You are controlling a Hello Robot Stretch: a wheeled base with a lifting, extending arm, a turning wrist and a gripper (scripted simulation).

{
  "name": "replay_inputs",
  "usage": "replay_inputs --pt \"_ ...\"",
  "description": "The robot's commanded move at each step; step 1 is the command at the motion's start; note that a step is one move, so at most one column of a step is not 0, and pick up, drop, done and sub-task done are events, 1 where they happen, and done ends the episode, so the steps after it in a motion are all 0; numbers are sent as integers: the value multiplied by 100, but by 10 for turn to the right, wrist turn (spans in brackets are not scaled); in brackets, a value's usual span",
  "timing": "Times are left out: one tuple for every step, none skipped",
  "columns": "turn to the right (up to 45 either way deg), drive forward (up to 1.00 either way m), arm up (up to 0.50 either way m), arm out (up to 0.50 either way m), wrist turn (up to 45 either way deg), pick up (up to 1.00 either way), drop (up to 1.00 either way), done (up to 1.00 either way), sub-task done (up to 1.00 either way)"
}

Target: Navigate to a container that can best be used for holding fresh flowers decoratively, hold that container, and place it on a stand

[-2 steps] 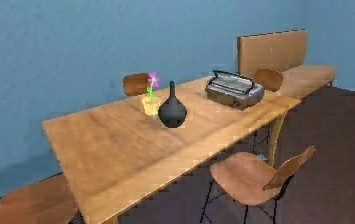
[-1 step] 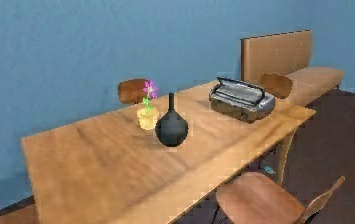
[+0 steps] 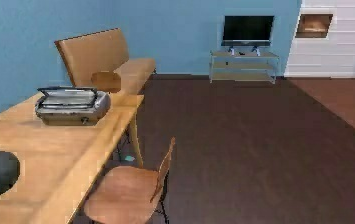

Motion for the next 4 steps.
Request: replay_inputs --pt "450 0 0 0 0 0 0 0 0" --pt "450 0 0 0 0 0 0 0 0" --pt "330 0 0 0 0 0 0 0 0" --pt "30 0 0 0 0 0 0 0 0"
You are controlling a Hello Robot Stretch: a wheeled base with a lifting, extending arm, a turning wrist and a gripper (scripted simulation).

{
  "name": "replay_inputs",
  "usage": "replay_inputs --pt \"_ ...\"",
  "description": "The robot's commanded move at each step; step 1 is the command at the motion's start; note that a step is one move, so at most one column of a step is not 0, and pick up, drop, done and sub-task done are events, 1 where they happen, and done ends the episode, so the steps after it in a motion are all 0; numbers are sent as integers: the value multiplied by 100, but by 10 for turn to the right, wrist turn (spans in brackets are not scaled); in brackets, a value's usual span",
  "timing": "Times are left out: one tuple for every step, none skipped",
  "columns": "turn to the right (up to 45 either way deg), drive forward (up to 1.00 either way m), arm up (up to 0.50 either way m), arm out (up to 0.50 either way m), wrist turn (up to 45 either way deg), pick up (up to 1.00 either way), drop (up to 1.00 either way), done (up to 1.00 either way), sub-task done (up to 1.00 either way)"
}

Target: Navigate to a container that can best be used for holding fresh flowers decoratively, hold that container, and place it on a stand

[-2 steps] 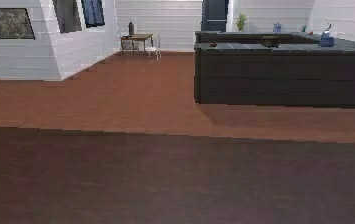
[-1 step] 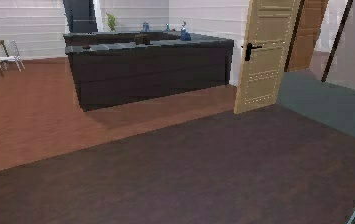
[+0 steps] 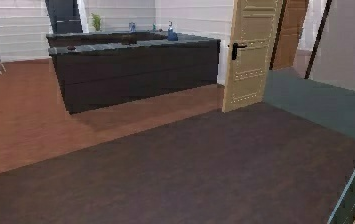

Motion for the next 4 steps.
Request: replay_inputs --pt "0 15 0 0 0 0 0 0 0" --pt "-450 0 0 0 0 0 0 0 0" --pt "-390 0 0 0 0 0 0 0 0" --pt "0 15 0 0 0 0 0 0 0"
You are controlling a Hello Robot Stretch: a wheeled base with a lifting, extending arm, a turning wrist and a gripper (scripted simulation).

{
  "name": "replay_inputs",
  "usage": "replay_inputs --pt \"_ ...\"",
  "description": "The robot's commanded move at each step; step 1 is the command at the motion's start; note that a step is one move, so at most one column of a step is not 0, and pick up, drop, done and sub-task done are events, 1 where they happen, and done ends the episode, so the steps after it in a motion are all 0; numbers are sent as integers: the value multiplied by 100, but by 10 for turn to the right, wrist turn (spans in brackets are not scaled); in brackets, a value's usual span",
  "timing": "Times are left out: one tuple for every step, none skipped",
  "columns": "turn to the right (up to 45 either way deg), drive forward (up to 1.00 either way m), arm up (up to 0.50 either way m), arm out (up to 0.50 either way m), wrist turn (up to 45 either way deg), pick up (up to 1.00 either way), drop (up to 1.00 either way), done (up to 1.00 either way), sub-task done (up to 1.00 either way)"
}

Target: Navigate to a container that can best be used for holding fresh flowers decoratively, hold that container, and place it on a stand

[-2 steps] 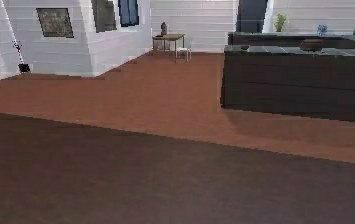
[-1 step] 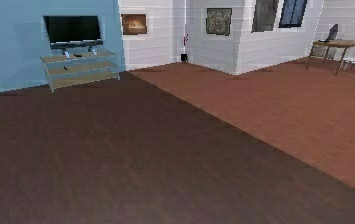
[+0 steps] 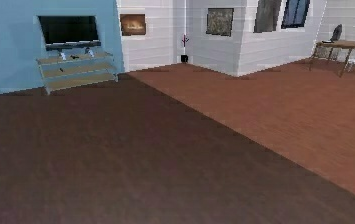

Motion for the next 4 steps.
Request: replay_inputs --pt "-450 0 0 0 0 0 0 0 0" --pt "-300 0 0 0 0 0 0 0 0" --pt "-30 0 0 0 0 0 0 0 0" --pt "0 45 0 0 0 0 0 0 0"
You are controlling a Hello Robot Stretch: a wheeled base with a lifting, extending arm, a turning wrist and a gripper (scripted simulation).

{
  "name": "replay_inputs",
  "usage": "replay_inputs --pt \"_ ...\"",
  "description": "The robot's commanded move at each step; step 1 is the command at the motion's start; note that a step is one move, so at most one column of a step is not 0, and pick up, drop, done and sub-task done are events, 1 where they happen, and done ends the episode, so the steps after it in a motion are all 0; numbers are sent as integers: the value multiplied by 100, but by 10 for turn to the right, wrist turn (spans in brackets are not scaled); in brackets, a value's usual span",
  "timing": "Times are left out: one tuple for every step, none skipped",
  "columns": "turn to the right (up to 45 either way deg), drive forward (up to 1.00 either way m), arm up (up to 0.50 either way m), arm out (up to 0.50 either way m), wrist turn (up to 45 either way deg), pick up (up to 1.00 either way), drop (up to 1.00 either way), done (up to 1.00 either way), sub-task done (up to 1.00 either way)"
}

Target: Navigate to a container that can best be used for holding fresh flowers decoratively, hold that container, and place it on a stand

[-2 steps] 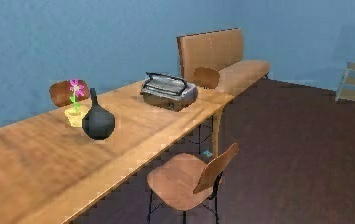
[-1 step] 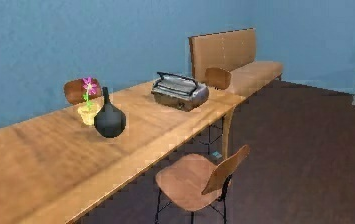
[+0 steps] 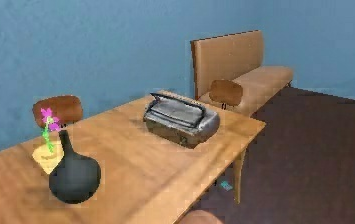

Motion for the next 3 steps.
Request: replay_inputs --pt "-450 0 0 0 0 0 0 0 0" --pt "-450 0 0 0 0 0 0 0 0" --pt "-270 0 0 0 0 0 0 0 0"
